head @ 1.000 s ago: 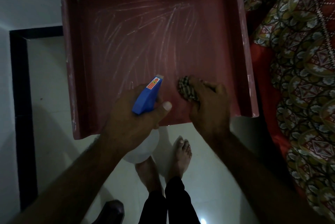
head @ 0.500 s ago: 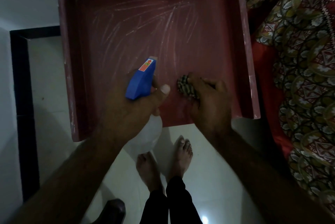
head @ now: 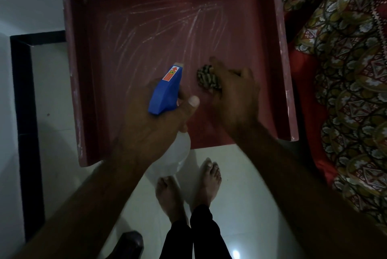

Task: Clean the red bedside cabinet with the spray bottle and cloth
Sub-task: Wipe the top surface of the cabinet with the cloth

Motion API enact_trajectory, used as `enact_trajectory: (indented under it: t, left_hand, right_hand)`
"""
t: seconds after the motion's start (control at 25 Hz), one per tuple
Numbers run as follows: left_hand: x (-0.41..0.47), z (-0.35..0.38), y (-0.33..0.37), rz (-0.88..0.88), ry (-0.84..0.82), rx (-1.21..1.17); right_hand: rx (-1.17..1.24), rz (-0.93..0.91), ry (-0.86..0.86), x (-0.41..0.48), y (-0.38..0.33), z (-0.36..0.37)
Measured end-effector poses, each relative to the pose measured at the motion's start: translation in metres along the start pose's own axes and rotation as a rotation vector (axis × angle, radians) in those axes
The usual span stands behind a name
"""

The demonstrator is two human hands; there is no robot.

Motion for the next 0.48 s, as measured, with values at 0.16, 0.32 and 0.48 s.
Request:
enact_trajectory:
  t: [0.16, 0.32, 0.48]
  left_hand:
    - [0.003, 0.000, 0.002, 0.018, 0.010, 0.010]
    - [0.008, -0.002, 0.006, -0.003, 0.011, 0.034]
    - [0.009, -0.002, 0.010, -0.013, 0.019, 0.025]
  right_hand:
    - [0.022, 0.056, 0.024, -0.005, 0.002, -0.006]
    - [-0.018, -0.001, -0.013, -0.017, 0.011, -0.012]
    - [0.034, 0.129, -0.022, 0.028, 0.016, -0.008]
Point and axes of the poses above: each hand's wrist, its own x-axis towards the middle knuckle, its own z-axis out of the palm, y = z × x, the point moved 4 cm from there along x, towards the middle knuckle, and after that the axes turned 4 degrees about y, right-handed, at the moved point
